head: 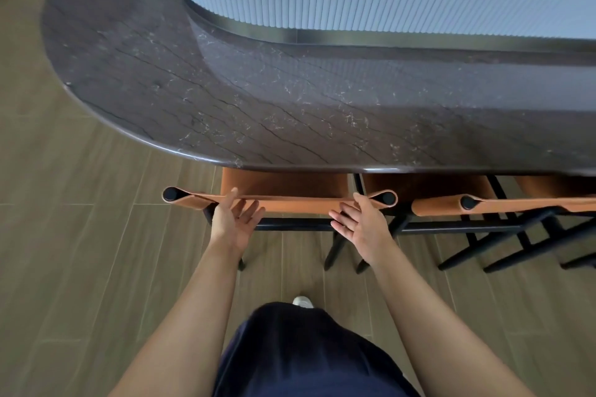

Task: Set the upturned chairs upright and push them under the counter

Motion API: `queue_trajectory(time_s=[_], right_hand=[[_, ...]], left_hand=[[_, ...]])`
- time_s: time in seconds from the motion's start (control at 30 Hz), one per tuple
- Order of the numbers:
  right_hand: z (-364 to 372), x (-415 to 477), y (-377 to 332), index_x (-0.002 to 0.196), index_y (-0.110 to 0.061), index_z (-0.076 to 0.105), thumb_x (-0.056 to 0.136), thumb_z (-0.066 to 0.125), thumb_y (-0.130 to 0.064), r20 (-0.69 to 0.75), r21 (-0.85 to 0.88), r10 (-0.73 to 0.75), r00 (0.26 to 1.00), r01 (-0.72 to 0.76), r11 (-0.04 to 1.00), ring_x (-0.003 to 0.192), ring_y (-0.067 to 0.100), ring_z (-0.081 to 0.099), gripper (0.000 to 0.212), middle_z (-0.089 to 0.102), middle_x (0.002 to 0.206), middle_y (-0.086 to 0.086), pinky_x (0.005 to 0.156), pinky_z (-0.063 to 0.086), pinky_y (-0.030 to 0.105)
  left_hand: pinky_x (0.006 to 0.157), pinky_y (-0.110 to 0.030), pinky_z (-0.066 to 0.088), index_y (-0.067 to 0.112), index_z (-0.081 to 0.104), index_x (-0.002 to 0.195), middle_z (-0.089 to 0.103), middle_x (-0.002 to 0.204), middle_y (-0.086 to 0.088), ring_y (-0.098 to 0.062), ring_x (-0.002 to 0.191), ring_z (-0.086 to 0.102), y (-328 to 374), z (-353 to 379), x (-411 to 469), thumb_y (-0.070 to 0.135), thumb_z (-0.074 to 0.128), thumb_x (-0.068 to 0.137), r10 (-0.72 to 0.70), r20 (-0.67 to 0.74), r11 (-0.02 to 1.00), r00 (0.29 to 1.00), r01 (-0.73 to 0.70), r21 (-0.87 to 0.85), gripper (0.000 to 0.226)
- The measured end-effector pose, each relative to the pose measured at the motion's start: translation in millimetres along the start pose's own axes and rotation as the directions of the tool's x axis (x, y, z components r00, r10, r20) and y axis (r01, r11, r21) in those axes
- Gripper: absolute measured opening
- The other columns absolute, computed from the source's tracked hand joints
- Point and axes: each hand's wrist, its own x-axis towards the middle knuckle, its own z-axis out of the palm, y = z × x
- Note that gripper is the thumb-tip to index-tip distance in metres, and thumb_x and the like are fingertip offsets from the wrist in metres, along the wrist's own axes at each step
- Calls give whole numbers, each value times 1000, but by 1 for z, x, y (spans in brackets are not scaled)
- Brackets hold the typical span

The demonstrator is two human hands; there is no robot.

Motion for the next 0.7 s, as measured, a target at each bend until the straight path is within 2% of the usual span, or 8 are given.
queue_trajectory(time_s=[0.07,0.17,0.3,0.4,0.5,0.57,0.63,0.7], right_hand=[[-8,-11,5,136,-11,47,102,47,-26,21,19,-14,1000,14,1000,105,32,66,37,58,133,16,85,56,42],[-23,-26,14,139,-8,45,103,47,-27,6,58,-34,999,34,998,107,33,65,41,60,130,17,92,53,44],[-53,-46,21,140,-9,45,102,49,-27,-79,146,-83,993,94,985,101,29,69,43,65,121,15,83,56,40],[-79,-58,18,141,-10,43,101,49,-29,-131,168,-115,985,136,976,102,28,69,44,64,125,15,80,57,38],[-108,-67,5,135,-7,46,101,50,-29,-185,248,-122,975,167,954,99,27,70,40,64,124,15,72,58,35],[-128,-68,-8,121,-4,52,101,50,-28,-213,276,-125,969,182,944,98,27,70,31,65,122,16,72,58,35],[-151,-64,-23,106,-8,56,101,50,-29,-236,288,-136,962,203,936,98,28,70,22,66,120,16,75,58,36],[-172,-58,-41,111,-7,55,100,51,-30,-268,294,-136,954,215,931,98,29,71,25,67,118,16,79,59,39]], left_hand=[[91,-46,51,7,42,140,52,133,-16,-36,114,58,-5,2,-11,19,56,97,-13,34,1000,999,12,22,47],[92,-46,52,8,40,141,53,134,-17,-36,115,58,-13,2,-23,21,53,98,-47,83,997,995,42,62,47],[89,-45,52,5,41,136,56,129,-19,-35,111,61,-29,4,-43,25,52,99,-126,171,980,977,96,173,44],[91,-46,51,2,40,137,60,123,-20,-35,110,61,-49,10,-57,27,50,99,-180,203,962,962,130,241,46],[85,-44,53,1,42,136,62,119,-20,-35,109,62,-75,23,-72,29,49,100,-251,222,935,942,176,308,46],[82,-43,53,2,43,135,63,118,-20,-35,108,62,-91,38,-78,31,49,99,-281,240,920,929,189,344,46],[84,-43,53,2,43,136,62,121,-20,-34,110,61,-107,59,-82,33,49,99,-292,262,909,920,182,375,48],[90,-45,51,1,42,137,60,125,-19,-35,112,60,-124,82,-83,33,49,99,-297,271,903,915,177,393,50]])
